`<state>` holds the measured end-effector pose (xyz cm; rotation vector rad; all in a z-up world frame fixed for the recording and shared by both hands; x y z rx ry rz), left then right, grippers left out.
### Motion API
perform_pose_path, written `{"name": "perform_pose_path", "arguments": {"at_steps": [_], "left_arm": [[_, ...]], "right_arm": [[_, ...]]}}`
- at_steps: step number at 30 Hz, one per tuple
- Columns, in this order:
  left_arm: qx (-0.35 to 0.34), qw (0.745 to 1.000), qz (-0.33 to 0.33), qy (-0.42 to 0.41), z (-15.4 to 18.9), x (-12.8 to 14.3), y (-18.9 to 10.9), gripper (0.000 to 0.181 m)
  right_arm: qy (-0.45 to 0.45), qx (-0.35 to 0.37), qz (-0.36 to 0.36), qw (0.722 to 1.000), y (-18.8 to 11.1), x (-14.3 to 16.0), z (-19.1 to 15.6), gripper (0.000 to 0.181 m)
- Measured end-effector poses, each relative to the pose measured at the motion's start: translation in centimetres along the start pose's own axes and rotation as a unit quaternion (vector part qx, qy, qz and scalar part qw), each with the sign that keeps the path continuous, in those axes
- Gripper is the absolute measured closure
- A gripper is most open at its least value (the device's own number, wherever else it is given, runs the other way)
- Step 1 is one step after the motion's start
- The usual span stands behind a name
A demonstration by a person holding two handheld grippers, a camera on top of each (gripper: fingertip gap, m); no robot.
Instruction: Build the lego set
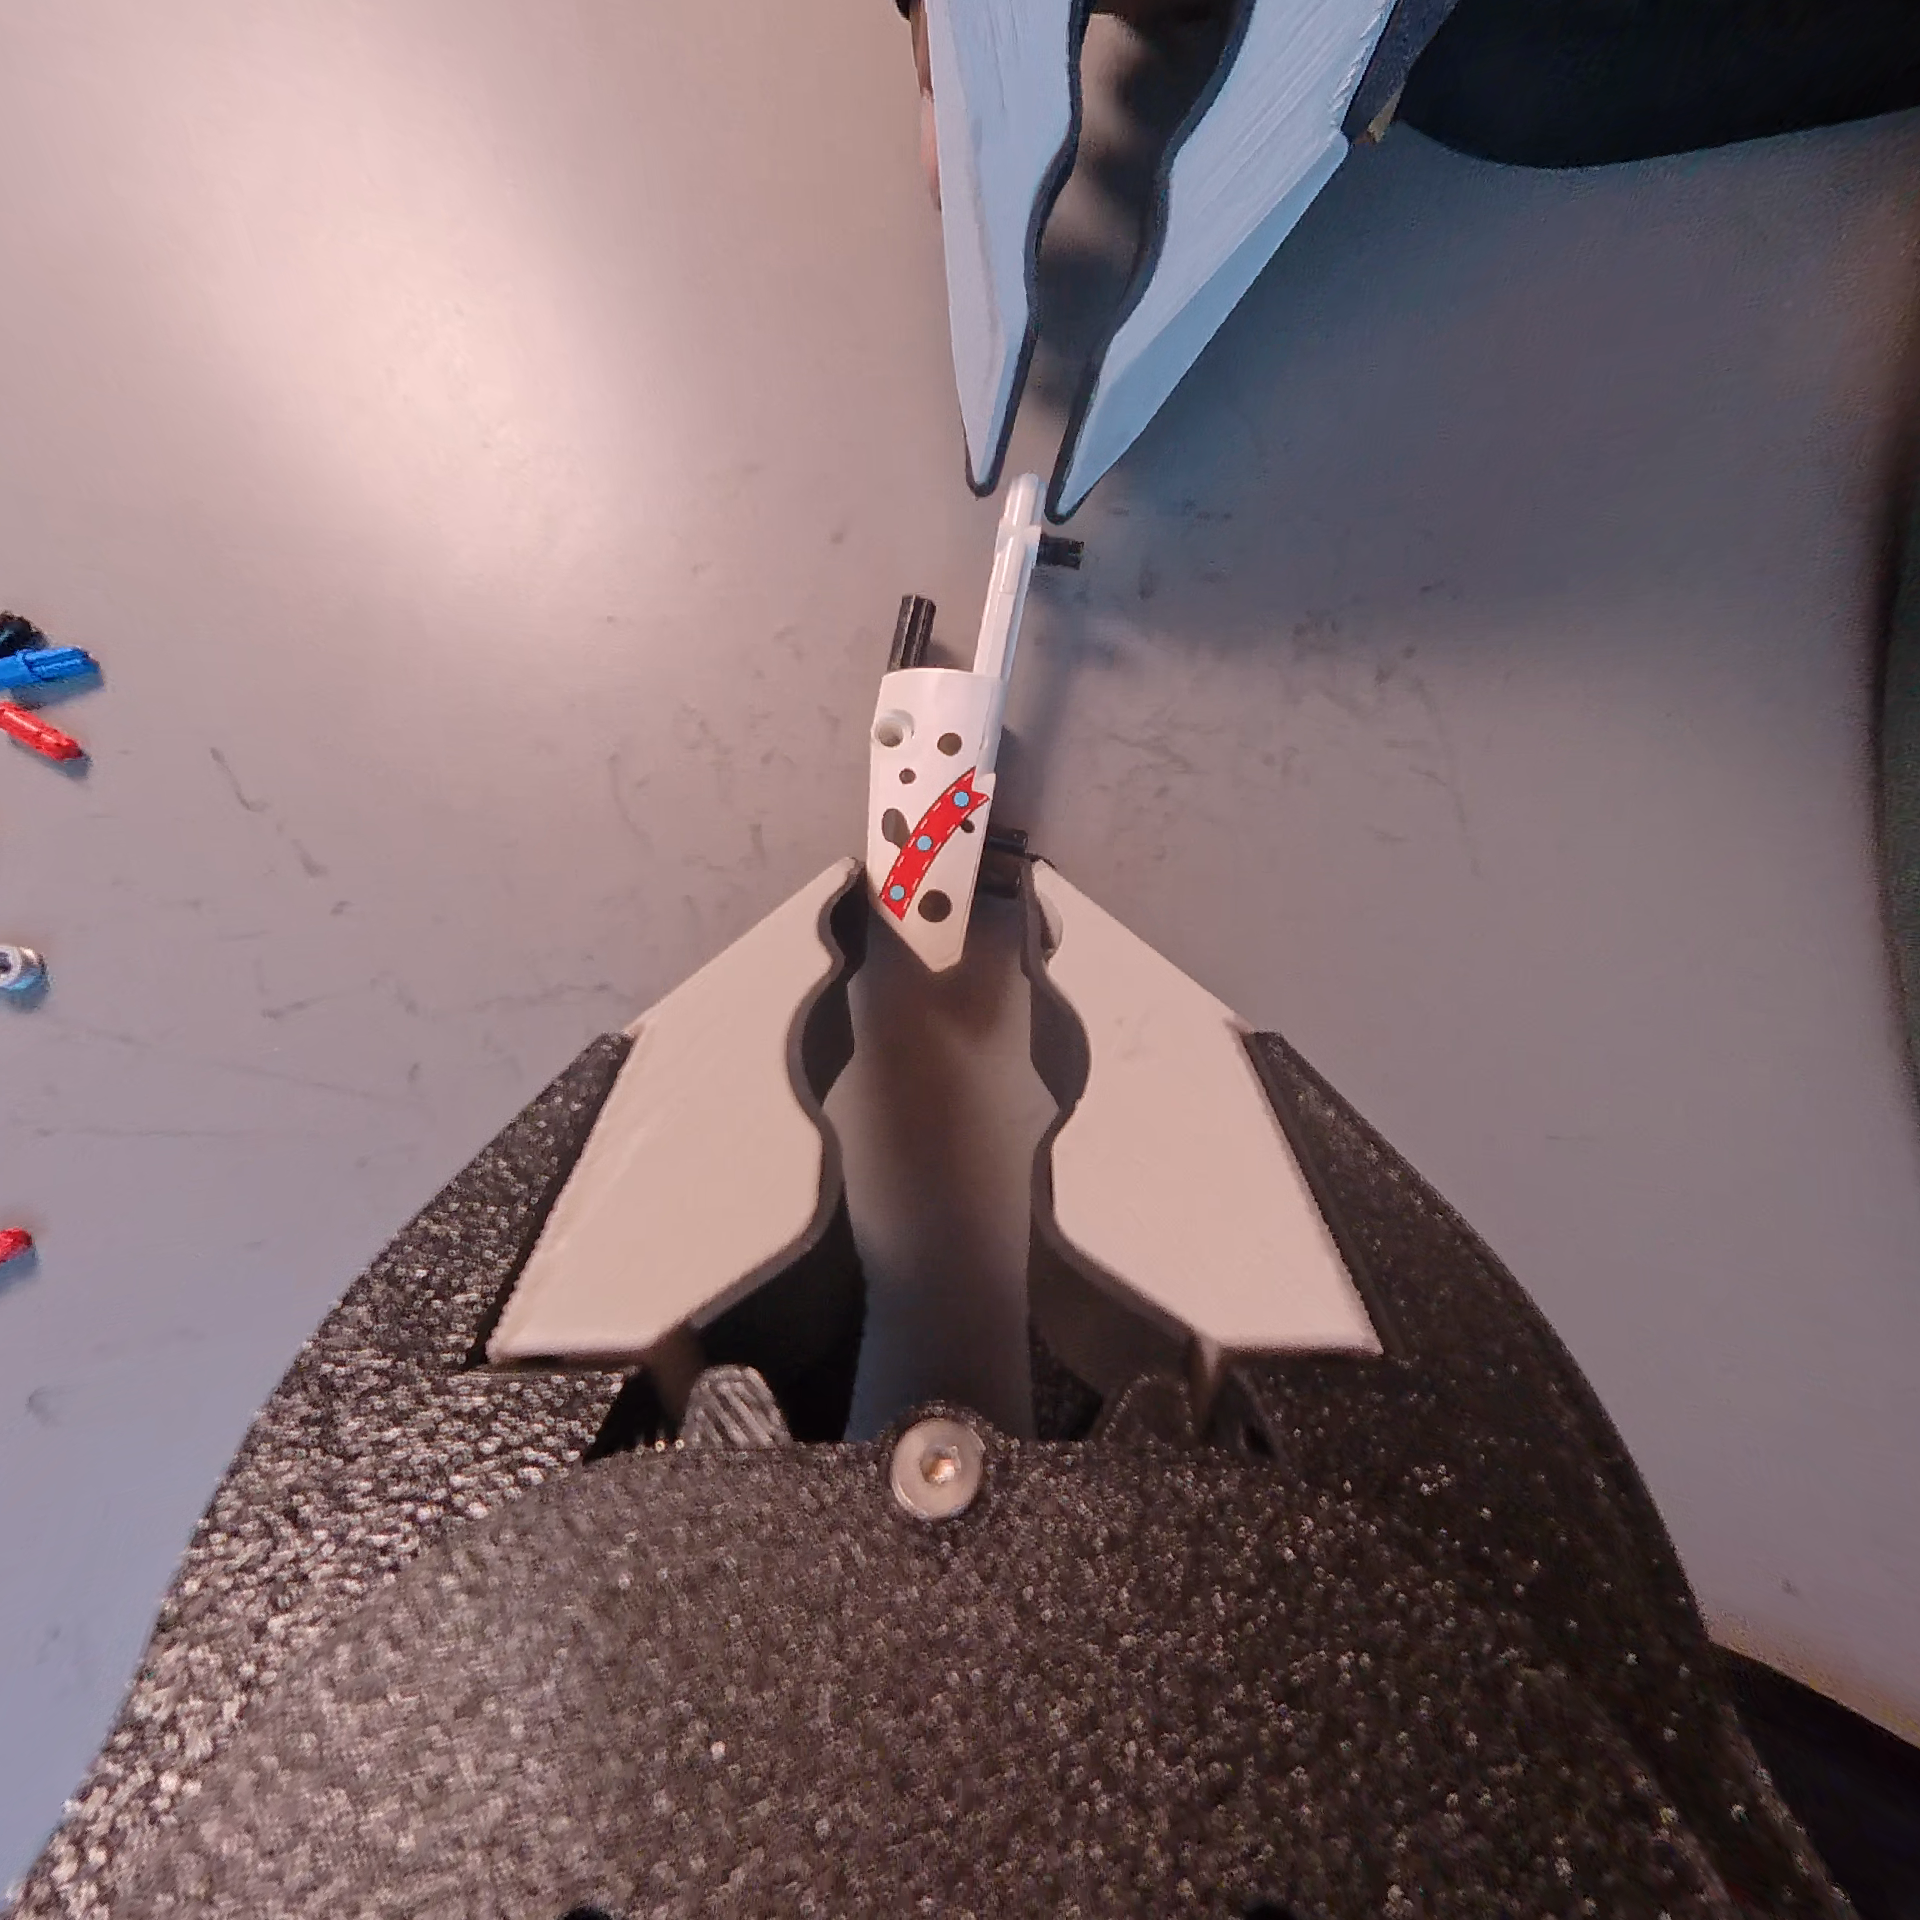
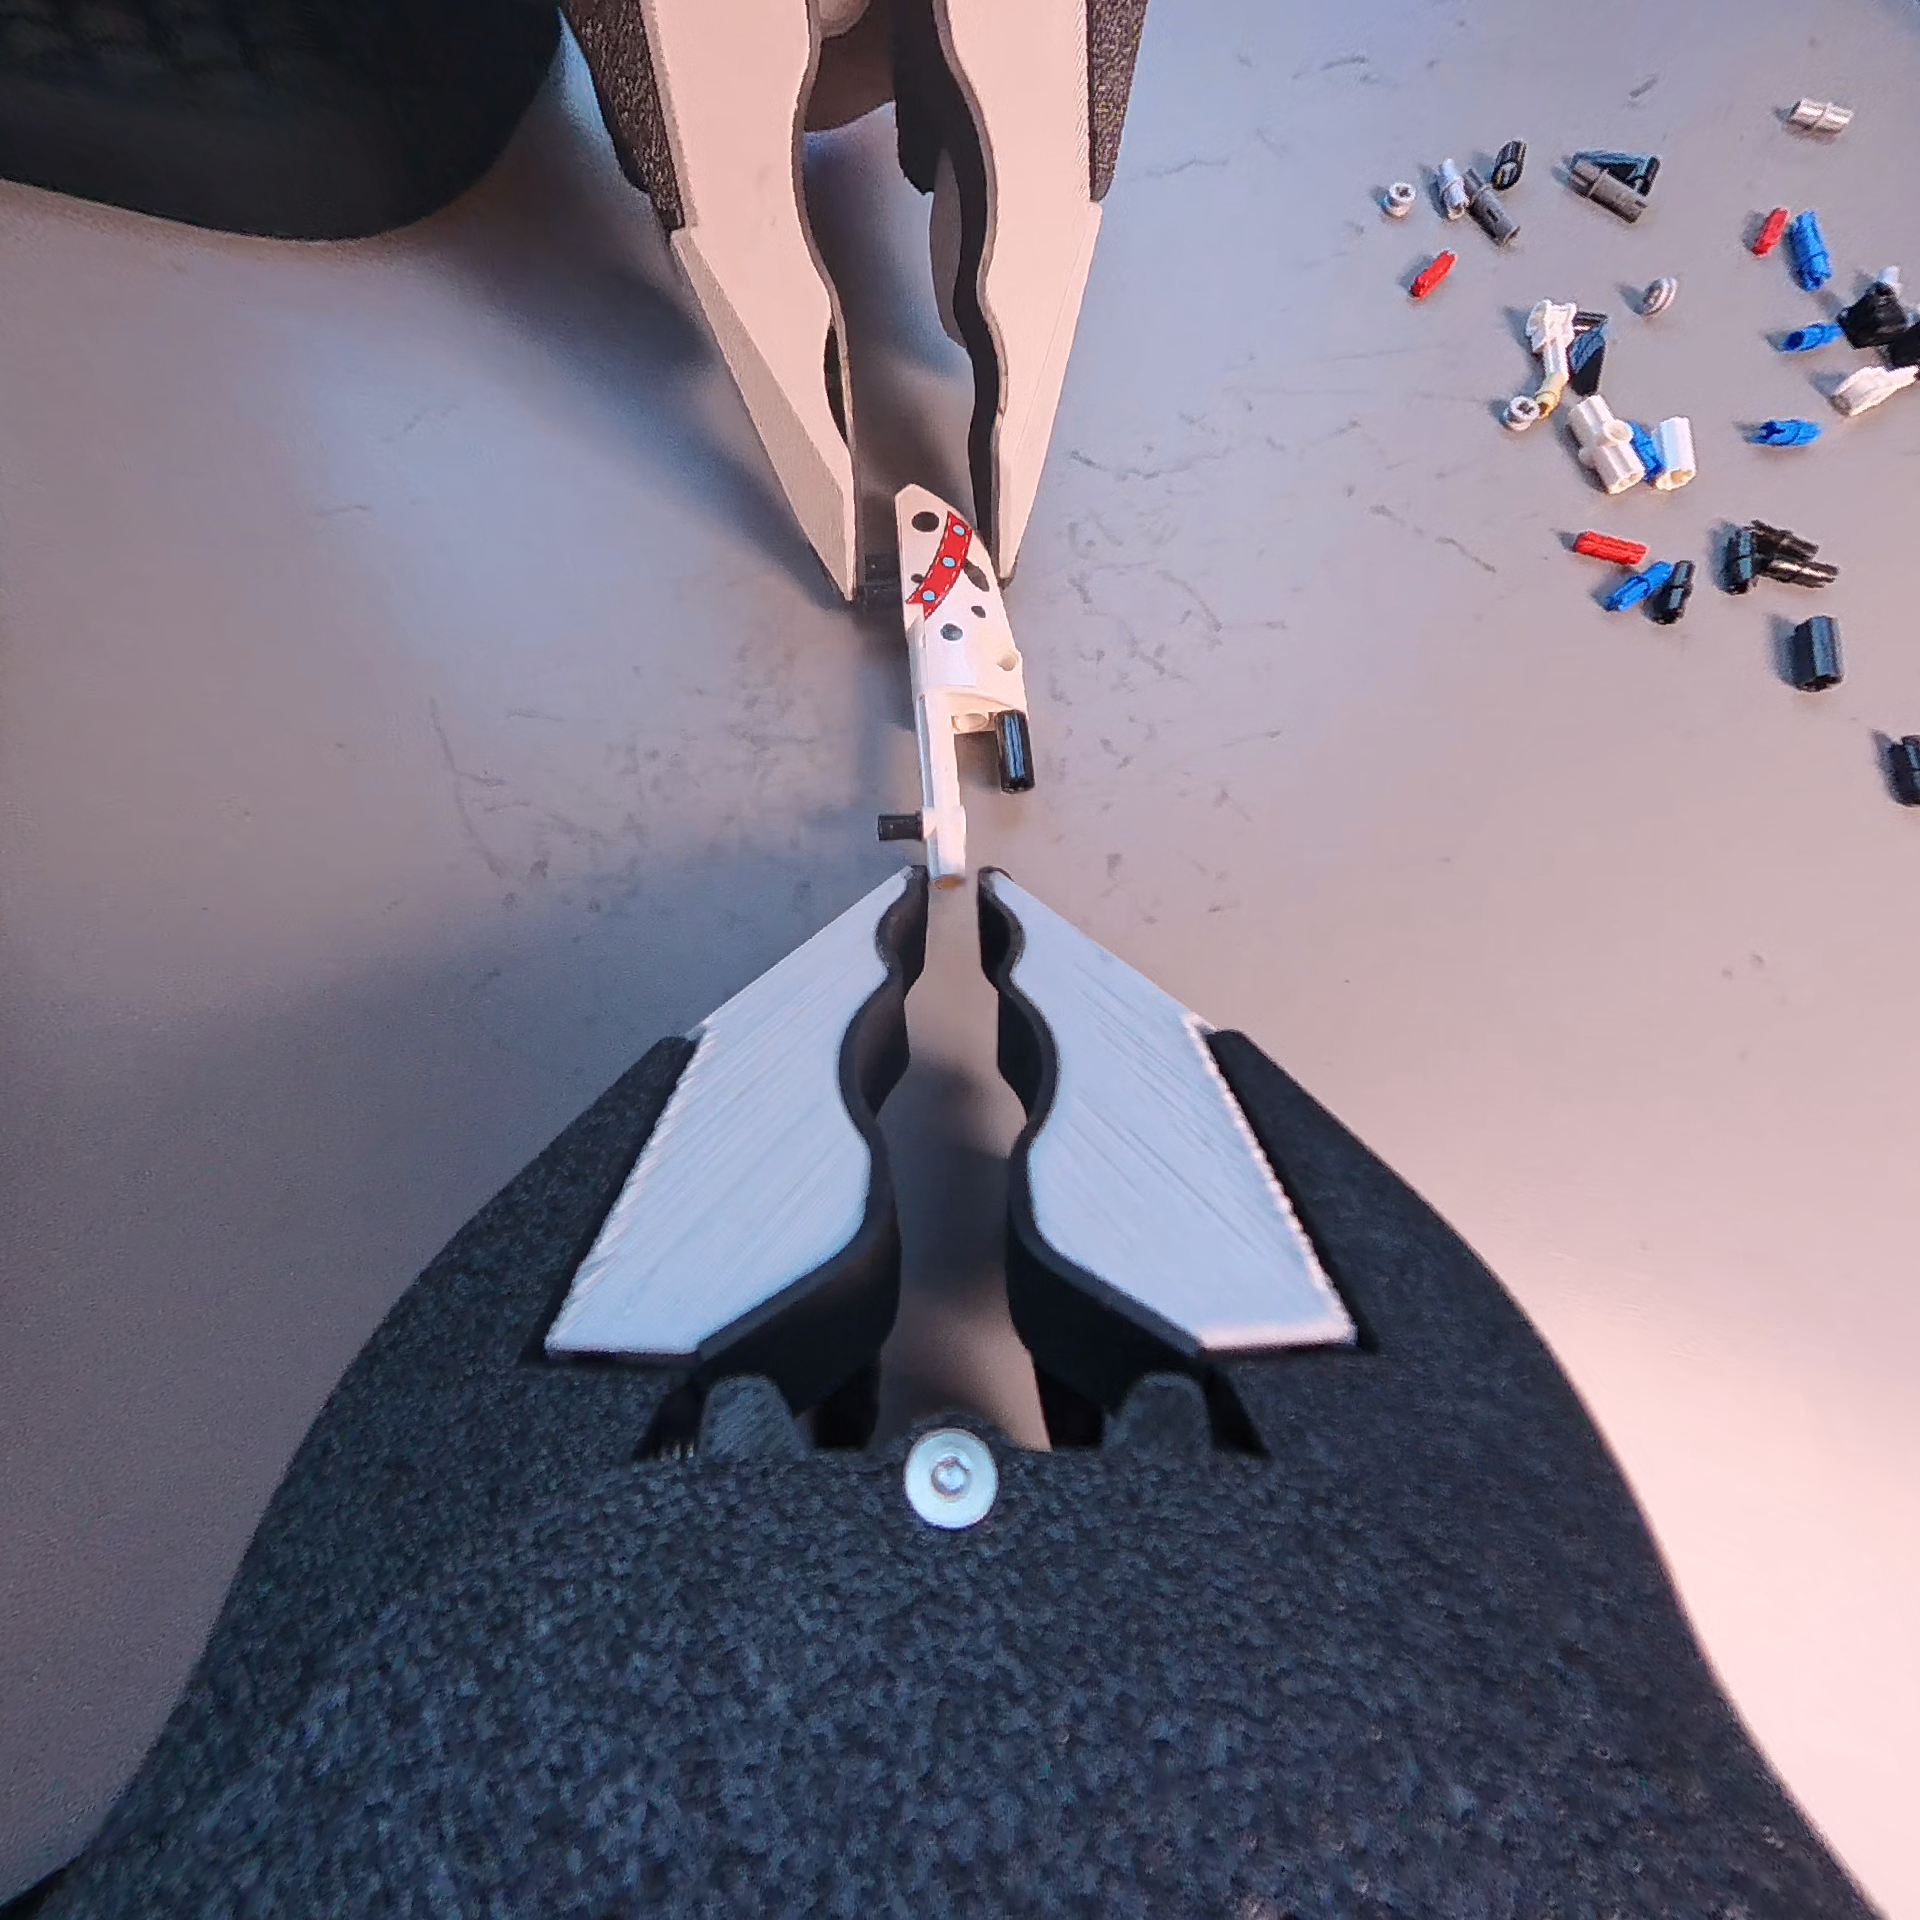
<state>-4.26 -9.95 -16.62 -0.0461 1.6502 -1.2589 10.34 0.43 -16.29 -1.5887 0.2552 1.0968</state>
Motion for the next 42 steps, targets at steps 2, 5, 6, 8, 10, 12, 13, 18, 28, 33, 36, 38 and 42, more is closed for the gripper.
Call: {"name": "perform_pose_path", "arguments": {"at_steps": [2, 5, 6, 8, 10, 12, 13, 18, 28, 33, 36, 38, 42], "left_arm": [[0.007, 1.0, -0.003, -0.004, -0.1, 0.2, -0.3, 0.153], [0.035, 0.999, -0.011, -0.011, 0.3, 0.7, -0.9, 0.153], [0.047, 0.999, -0.011, -0.016, 0.4, 0.8, -1.2, 0.148], [0.064, 0.998, 0.001, -0.028, 0.5, 1.0, -2.0, 0.14], [0.046, 0.997, 0.039, -0.045, -0.1, 0.8, -3.0, 0.138], [0.017, 0.993, 0.095, -0.06, -0.9, 0.0, -4.2, 0.138], [-0.005, 0.99, 0.13, -0.06, -1.3, -0.5, -4.8, 0.138], [-0.194, 0.908, 0.366, -0.067, -3.3, -2.1, -8.2, 0.155], [-0.306, 0.874, 0.366, -0.094, -5.0, -0.2, -9.5, 0.151], [-0.283, 0.878, 0.373, -0.102, -5.7, -0.4, -9.1, 0.148], [-0.266, 0.881, 0.373, -0.115, -5.6, -0.8, -8.5, 0.147], [-0.27, 0.885, 0.364, -0.111, -5.5, -0.8, -8.2, 0.148], [-0.283, 0.889, 0.35, -0.087, -5.3, -0.9, -8.0, 0.147]], "right_arm": [[0.001, 0.003, 0.005, 1.0, -0.1, 0.0, 0.1, 0.169], [0.009, 0.023, 0.033, 0.999, -0.7, -0.5, 0.7, 0.167], [0.014, 0.036, 0.045, 0.998, -1.0, -0.7, 1.0, 0.167], [0.025, 0.069, 0.079, 0.994, -1.8, -1.2, 2.0, 0.167], [0.034, 0.123, 0.124, 0.984, -2.9, -1.9, 3.7, 0.167], [0.031, 0.199, 0.149, 0.968, -4.5, -3.0, 6.8, 0.166], [0.023, 0.237, 0.158, 0.958, -5.5, -3.8, 8.9, 0.165], [-0.003, 0.41, 0.179, 0.894, -9.9, -10.2, 22.9, 0.158], [-0.01, 0.534, 0.087, 0.841, -8.0, -13.2, 36.6, 0.177], [0.125, 0.564, 0.141, 0.804, -11.8, -9.1, 36.9, 0.181], [0.165, 0.541, 0.13, 0.814, -12.0, -6.2, 36.7, 0.173], [0.177, 0.534, 0.126, 0.817, -11.8, -4.9, 36.2, 0.17], [0.068, 0.56, 0.191, 0.804, -12.9, -7.9, 34.5, 0.16]]}}
Point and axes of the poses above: each gripper's, where its closed fingertips meet, y out along the fingers, x out of its underside, z = x × y across the jaws, the point moved 8 cm from there along -y, back along the fingers
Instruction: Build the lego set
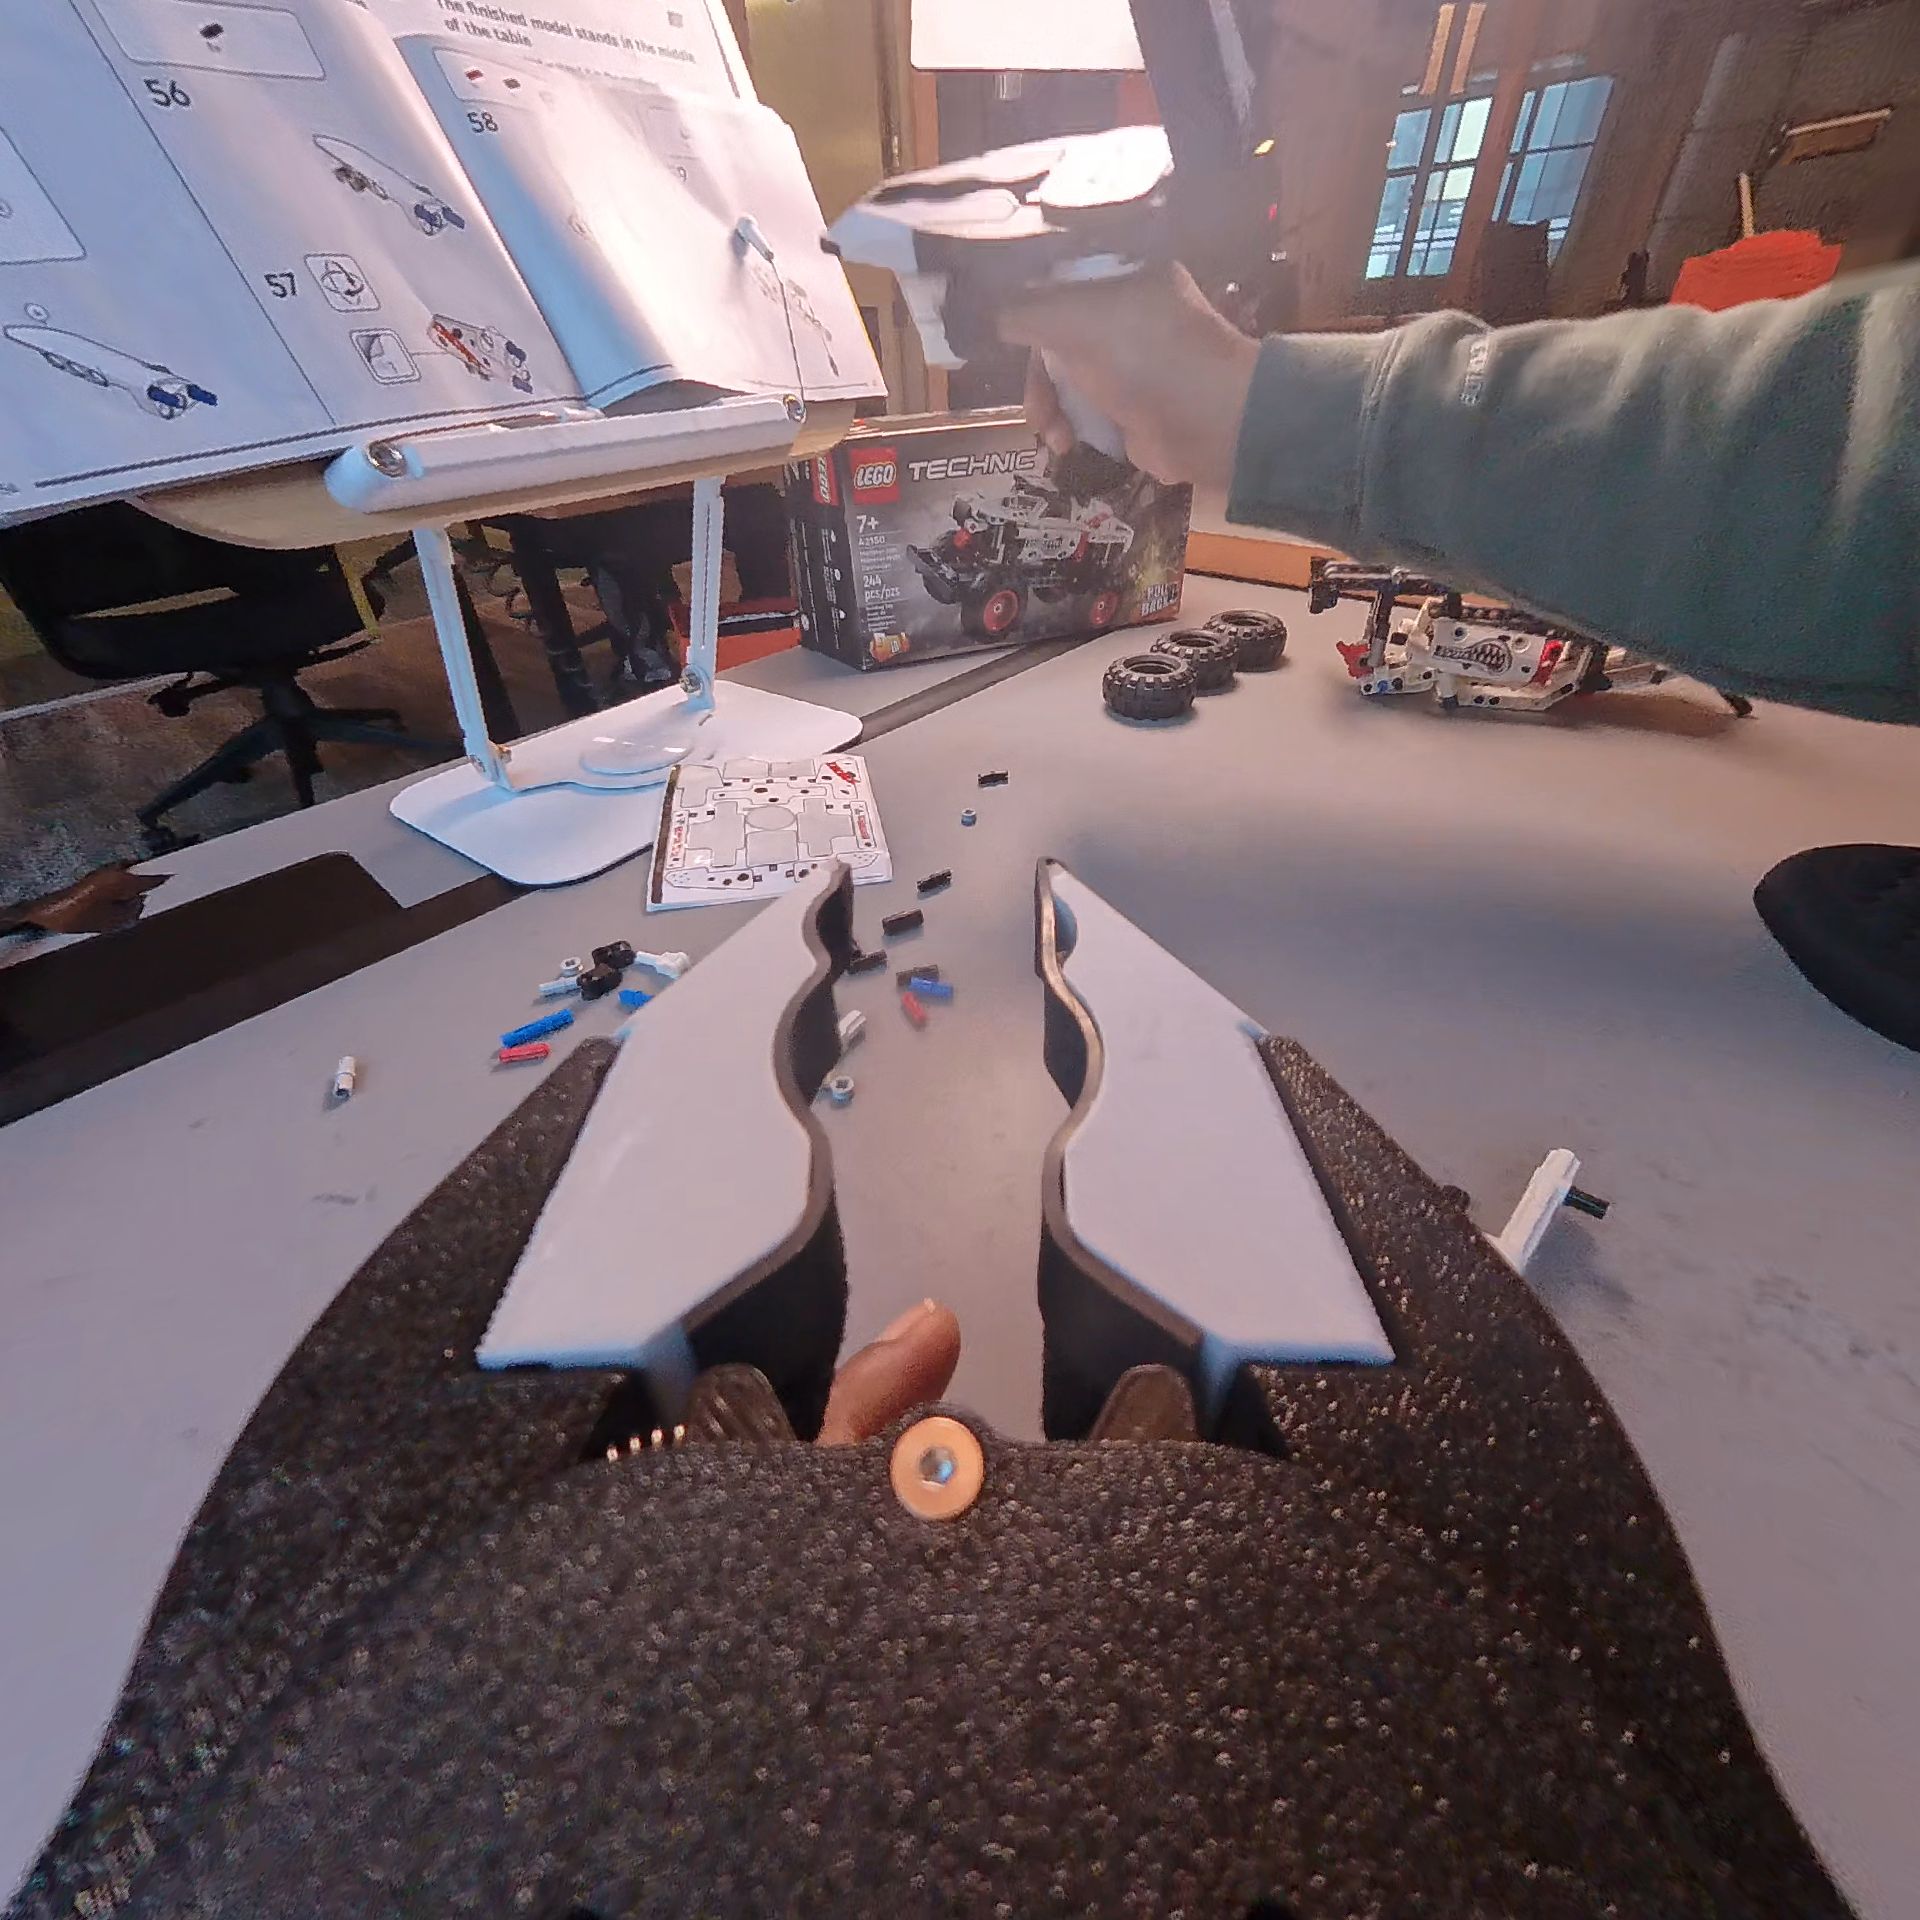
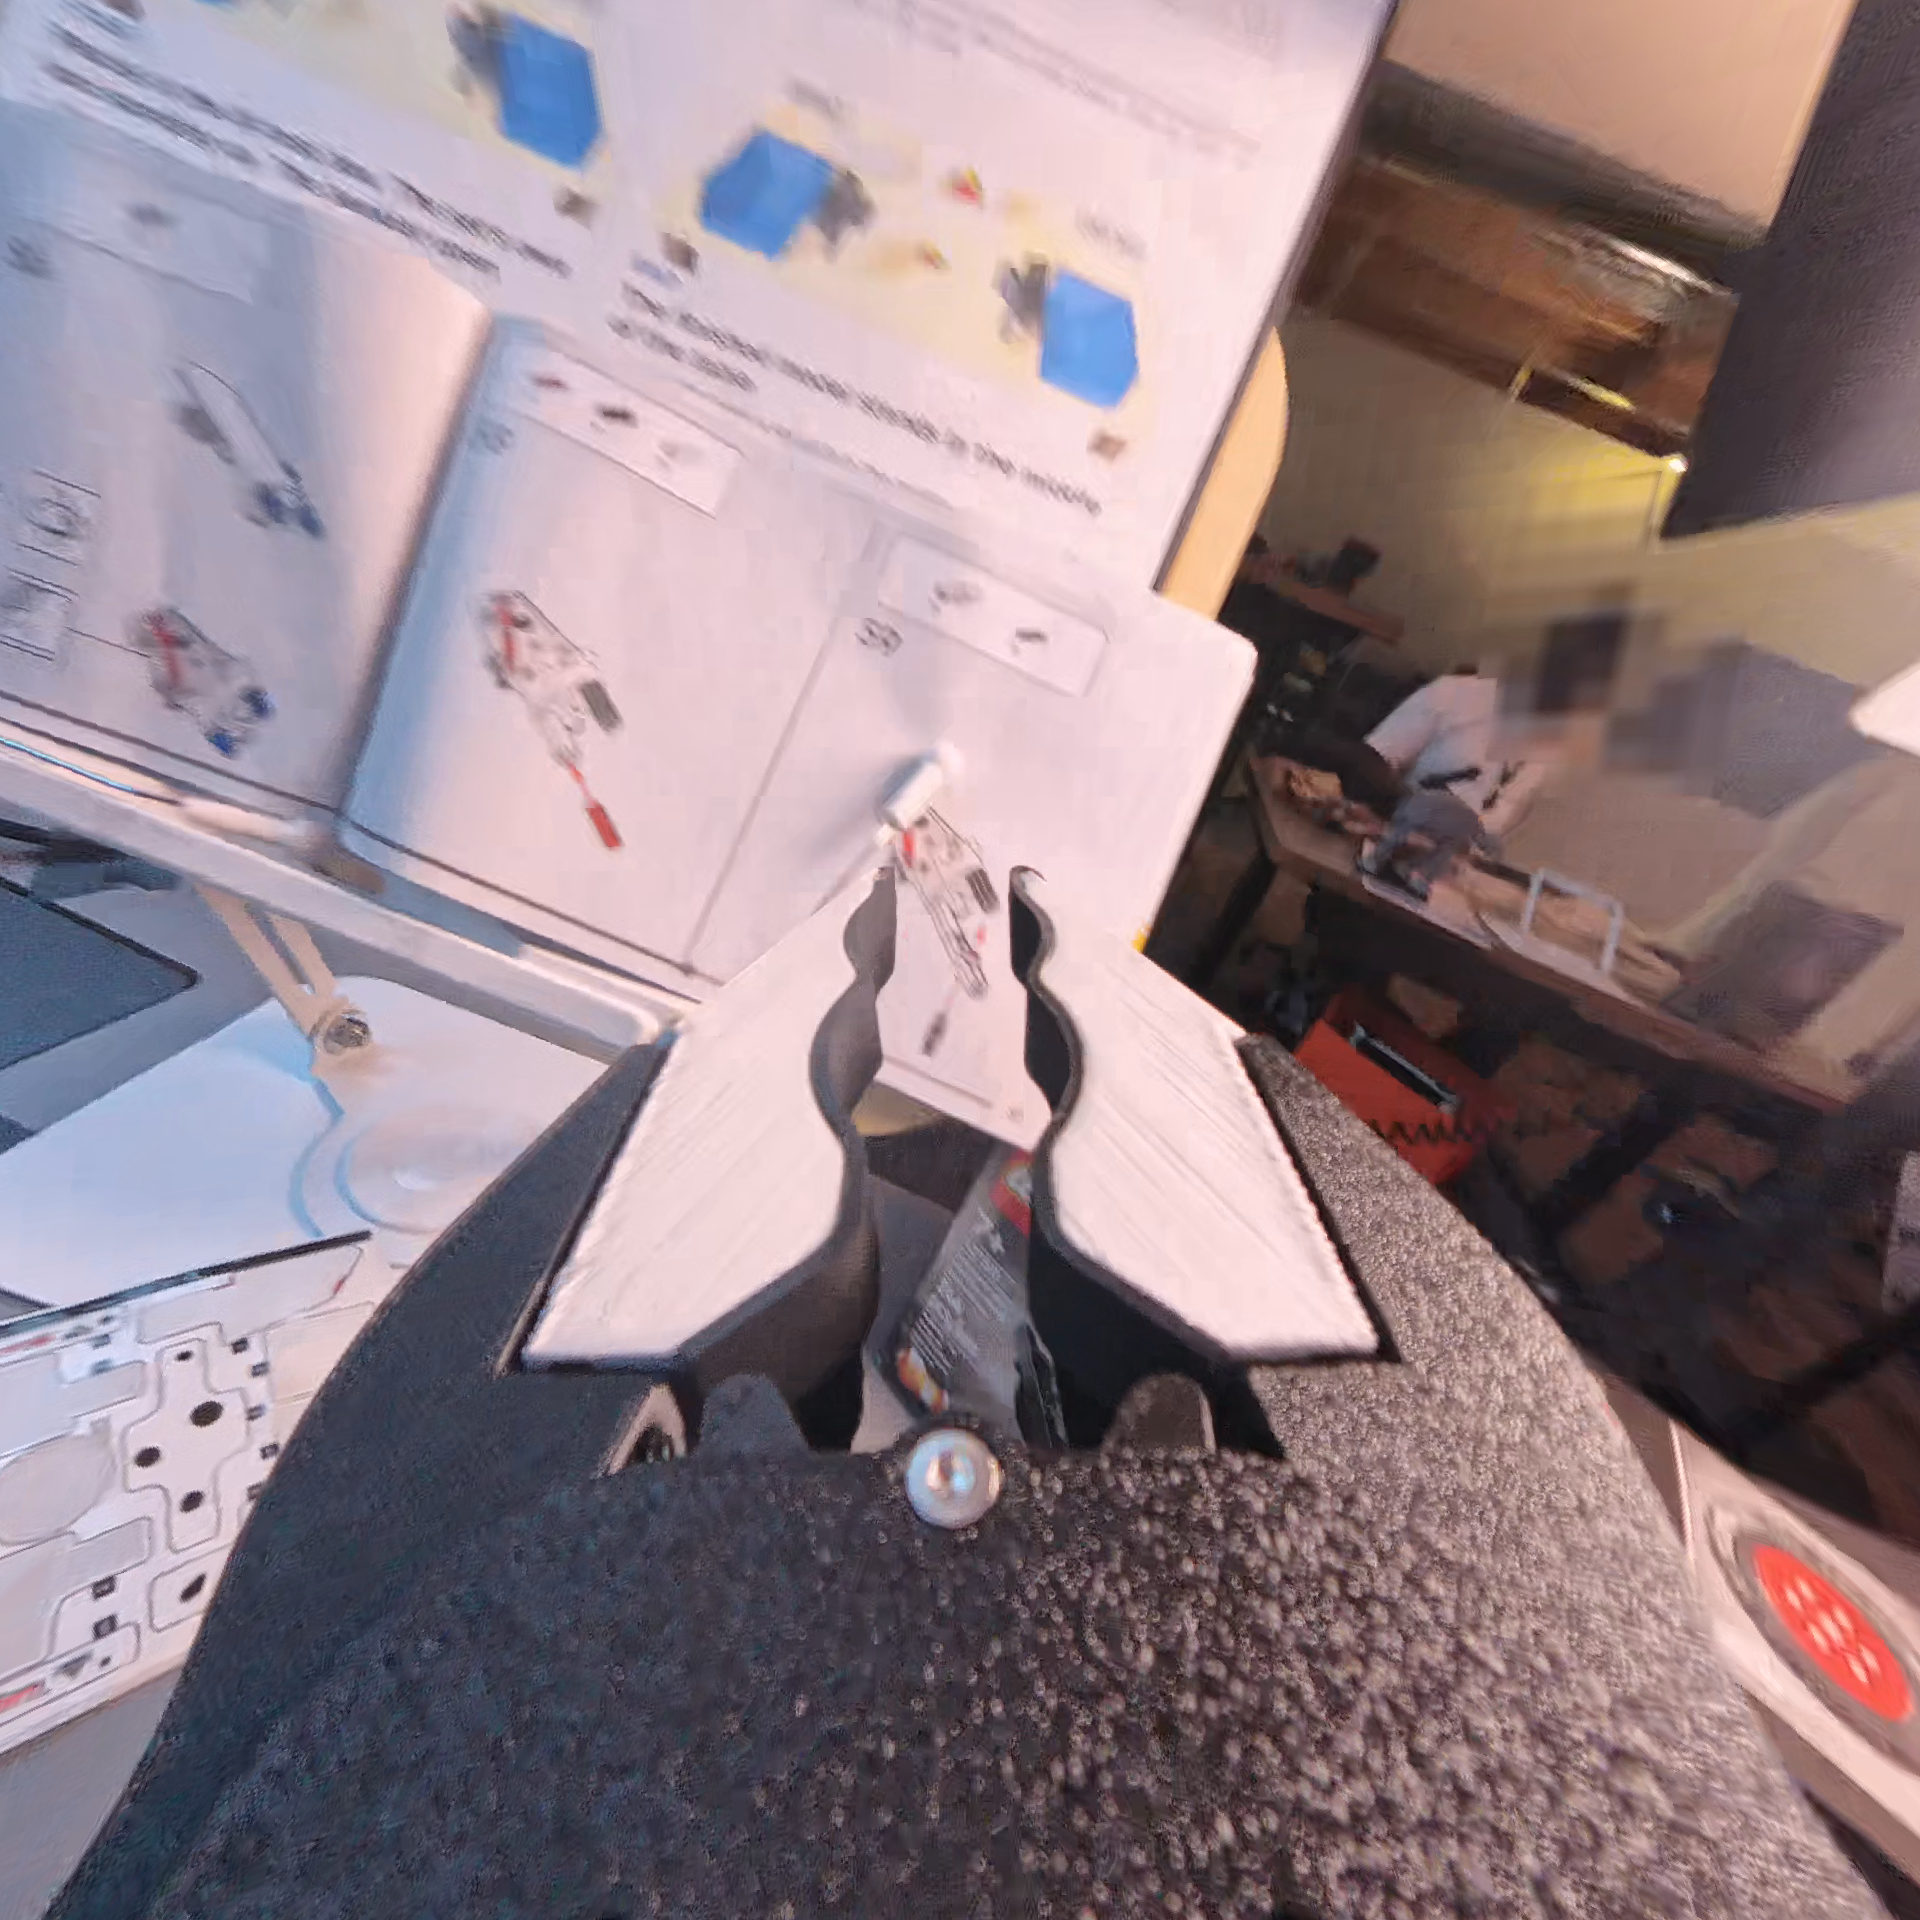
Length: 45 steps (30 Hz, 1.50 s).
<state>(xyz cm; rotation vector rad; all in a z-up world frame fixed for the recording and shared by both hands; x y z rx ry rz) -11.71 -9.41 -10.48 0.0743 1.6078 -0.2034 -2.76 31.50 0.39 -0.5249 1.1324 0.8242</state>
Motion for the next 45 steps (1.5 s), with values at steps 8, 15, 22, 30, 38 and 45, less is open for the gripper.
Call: {"name": "perform_pose_path", "arguments": {"at_steps": [8, 15, 22, 30, 38, 45], "left_arm": [[0.015, 0.999, -0.034, 0.022, 0.4, 1.1, 0.3, 0.139], [0.027, 0.999, -0.032, 0.03, 0.7, 0.8, 0.7, 0.138], [0.039, 0.997, -0.057, 0.022, 1.3, 1.1, 1.0, 0.14], [0.043, 0.997, -0.061, 0.025, 1.5, 1.0, 0.5, 0.139], [0.054, 0.996, -0.069, 0.02, 1.6, 1.3, 0.8, 0.139], [0.043, 0.996, -0.073, -0.007, 0.9, 1.8, 1.0, 0.14]], "right_arm": [[-0.034, -0.021, -0.074, 0.996, 3.6, -0.2, -1.3, 0.181], [0.009, -0.016, -0.19, 0.982, 2.1, 3.8, -1.1, 0.163], [0.092, -0.002, -0.087, 0.992, 1.1, -0.5, -0.3, 0.117], [0.077, -0.006, -0.118, 0.99, 5.3, -0.8, -4.1, 0.098], [0.04, -0.056, -0.083, 0.994, 4.5, -1.4, -6.4, 0.181], [0.098, -0.015, -0.059, 0.993, 3.6, -1.2, -5.3, 0.115]]}}
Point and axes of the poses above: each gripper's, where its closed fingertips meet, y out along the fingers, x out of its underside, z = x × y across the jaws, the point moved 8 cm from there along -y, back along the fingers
